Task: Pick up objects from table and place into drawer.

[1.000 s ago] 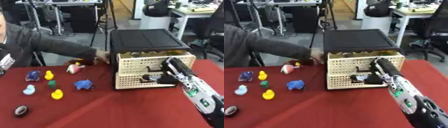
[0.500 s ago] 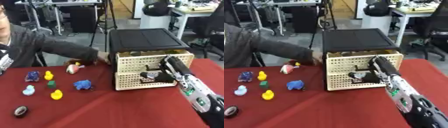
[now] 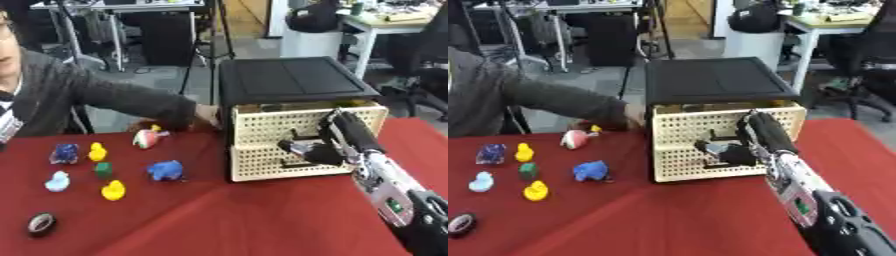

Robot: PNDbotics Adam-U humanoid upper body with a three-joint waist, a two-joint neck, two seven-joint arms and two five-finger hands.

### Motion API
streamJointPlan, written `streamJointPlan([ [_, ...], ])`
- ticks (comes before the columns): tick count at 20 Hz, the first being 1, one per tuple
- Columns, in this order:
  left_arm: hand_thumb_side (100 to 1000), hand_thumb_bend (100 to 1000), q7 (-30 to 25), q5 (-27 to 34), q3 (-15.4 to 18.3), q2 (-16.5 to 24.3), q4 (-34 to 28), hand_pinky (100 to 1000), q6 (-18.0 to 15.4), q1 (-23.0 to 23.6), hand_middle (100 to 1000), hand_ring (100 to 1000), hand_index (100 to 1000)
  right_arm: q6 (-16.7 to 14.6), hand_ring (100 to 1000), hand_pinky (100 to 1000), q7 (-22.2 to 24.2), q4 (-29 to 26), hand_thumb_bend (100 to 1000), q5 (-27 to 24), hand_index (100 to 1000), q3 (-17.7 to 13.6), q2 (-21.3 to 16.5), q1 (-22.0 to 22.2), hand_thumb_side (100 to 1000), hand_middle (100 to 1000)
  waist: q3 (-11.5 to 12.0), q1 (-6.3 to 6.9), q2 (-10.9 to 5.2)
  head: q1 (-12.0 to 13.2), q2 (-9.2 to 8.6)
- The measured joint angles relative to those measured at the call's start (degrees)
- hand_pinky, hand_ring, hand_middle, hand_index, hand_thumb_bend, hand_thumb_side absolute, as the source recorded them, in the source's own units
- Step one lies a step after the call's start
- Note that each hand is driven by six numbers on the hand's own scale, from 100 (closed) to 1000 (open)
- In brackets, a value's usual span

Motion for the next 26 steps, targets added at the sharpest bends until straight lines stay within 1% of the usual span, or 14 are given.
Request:
streamJointPlan([
  [2,616,666,0.01,0.0,0.02,0.0,0.0,383,-0.01,0.0,414,392,624,0.15,100,100,-0.47,0.07,778,0.22,691,0.08,0.0,0.0,828,123,0.1,0.0,0.01,0.0,-0.01],
  [4,617,666,0.01,0.01,0.02,0.0,0.0,383,-0.01,0.02,414,391,624,0.18,100,100,-0.6,-0.01,780,0.32,665,0.14,0.0,0.07,825,126,0.09,-0.01,0.02,0.0,-0.01],
  [7,618,665,0.01,0.01,0.04,0.0,0.01,383,-0.02,0.09,414,391,624,0.08,100,100,0.2,-1.4,783,-0.07,654,0.5,-0.12,1.08,818,137,-0.31,-0.2,0.02,0.04,-0.01],
  [9,621,665,0.01,0.0,0.07,0.01,0.02,384,-0.02,0.27,414,391,624,0.07,100,100,1.7,-3.76,779,-0.85,651,1.04,-0.73,2.68,815,146,-0.8,-0.53,-0.02,0.18,-0.01],
  [10,609,665,0.01,0.0,0.12,0.02,0.03,383,-0.02,0.46,413,390,624,0.11,100,100,2.64,-5.19,829,-1.21,651,1.46,-1.04,3.68,841,148,-1.06,-0.69,-0.02,0.31,-0.01],
  [11,622,664,0.01,-0.01,0.17,0.02,0.05,383,-0.01,0.61,414,390,624,0.27,100,100,3.6,-6.7,771,-1.52,652,1.8,-1.32,4.56,814,151,-1.26,-0.78,-0.02,0.44,-0.01],
  [14,622,663,-0.04,-0.04,0.26,0.04,0.19,383,-0.01,0.65,414,390,624,0.99,100,100,6.38,-10.85,770,-2.64,652,2.96,-1.62,7.08,816,153,-1.66,-1.03,-0.01,0.75,-0.01],
  [19,624,660,-0.17,-0.22,0.33,0.06,0.41,384,-0.05,0.97,413,390,624,1.99,100,100,9.38,-15.52,772,-3.78,639,3.67,-2.24,8.84,805,166,-2.2,-1.46,-0.08,1.08,0.01],
  [23,624,661,-0.2,-0.25,0.33,0.06,0.62,385,-0.07,1.06,413,390,624,2.17,100,100,11.27,-15.44,774,-4.46,637,4.3,-2.37,8.43,793,169,-2.05,-1.26,-0.12,1.09,0.01],
  [26,624,659,-0.24,-0.25,0.33,0.06,0.7,385,-0.11,1.06,413,389,624,1.74,100,100,11.97,-12.91,775,-4.6,638,4.72,-2.16,6.78,790,170,-1.59,-0.94,-0.13,0.99,0.01],
])
